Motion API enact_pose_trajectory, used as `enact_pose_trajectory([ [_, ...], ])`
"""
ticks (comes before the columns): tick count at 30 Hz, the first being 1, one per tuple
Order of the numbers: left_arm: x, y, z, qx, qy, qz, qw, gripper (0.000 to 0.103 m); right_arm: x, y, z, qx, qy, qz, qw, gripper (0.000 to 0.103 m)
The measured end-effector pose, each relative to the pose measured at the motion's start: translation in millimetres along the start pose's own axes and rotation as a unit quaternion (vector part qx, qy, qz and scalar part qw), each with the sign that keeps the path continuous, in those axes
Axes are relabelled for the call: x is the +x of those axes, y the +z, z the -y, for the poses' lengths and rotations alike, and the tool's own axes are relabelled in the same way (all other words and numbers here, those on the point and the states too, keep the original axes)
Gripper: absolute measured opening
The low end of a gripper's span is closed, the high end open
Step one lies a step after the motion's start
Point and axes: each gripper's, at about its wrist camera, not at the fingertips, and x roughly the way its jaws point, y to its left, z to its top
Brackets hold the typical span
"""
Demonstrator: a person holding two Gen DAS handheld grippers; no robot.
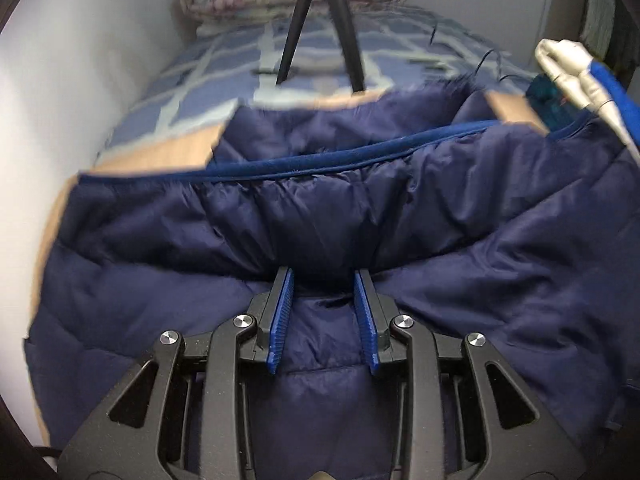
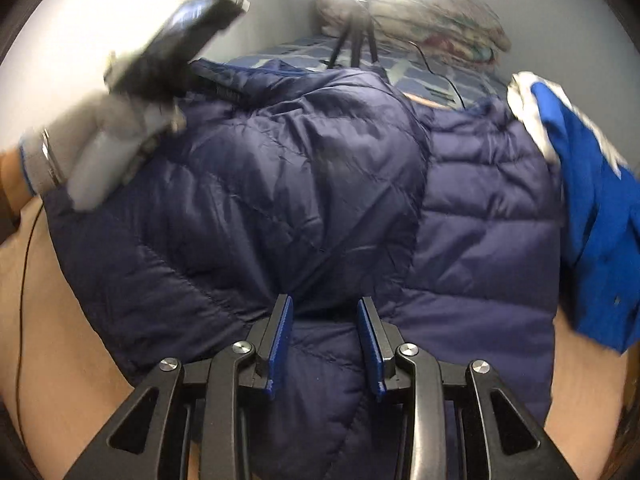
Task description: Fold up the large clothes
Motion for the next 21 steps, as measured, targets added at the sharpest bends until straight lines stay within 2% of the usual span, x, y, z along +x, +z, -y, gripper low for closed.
enact_pose_trajectory([
  [2,-4.9,0.1,-4.8,-0.011,-0.002,0.0,0.9999,0.033,-4.6,-0.7,4.6,0.014,0.006,0.002,1.0,0.034],
  [4,-27.3,-2.3,-12.2,-0.028,-0.011,0.005,0.9995,0.033,-18.5,-3.0,10.4,0.03,0.009,0.013,0.999,0.036],
  [6,-61.9,-14.0,-15.6,-0.028,-0.026,0.027,0.9989,0.033,-39.3,-11.1,24.3,0.06,0.009,0.029,0.998,0.051],
  [7,-82.0,-24.0,-14.1,-0.024,-0.033,0.037,0.9985,0.033,-55.8,-19.5,36.6,0.095,0.011,0.047,0.994,0.064],
  [8,-95.6,-34.9,-11.5,-0.018,-0.042,0.044,0.998,0.033,-67.5,-26.3,46.4,0.127,0.015,0.061,0.99,0.071],
  [10,-123.2,-62.2,-4.4,-0.016,-0.063,0.052,0.9966,0.033,-84.0,-41.4,65.4,0.183,0.027,0.068,0.98,0.073],
  [12,-137.7,-90.8,5.9,-0.017,-0.088,0.049,0.9947,0.033,-90.8,-53.4,80.5,0.226,0.032,0.055,0.972,0.073],
  [15,-132.0,-118.0,32.4,0.002,-0.078,0.038,0.9963,0.033,-97.0,-80.1,94.2,0.279,0.013,0.044,0.959,0.074],
  [17,-116.6,-129.8,45.0,0.009,-0.066,0.023,0.9975,0.033,-98.9,-92.5,93.3,0.298,-0.011,0.049,0.953,0.079],
  [19,-102.0,-140.2,54.5,0.028,-0.038,0.034,0.9983,0.033,-96.0,-106.1,92.5,0.322,-0.027,0.045,0.945,0.081],
  [21,-103.5,-142.7,55.8,0.029,-0.034,0.044,0.998,0.033,-91.2,-115.1,98.1,0.35,-0.017,0.045,0.935,0.081],
])
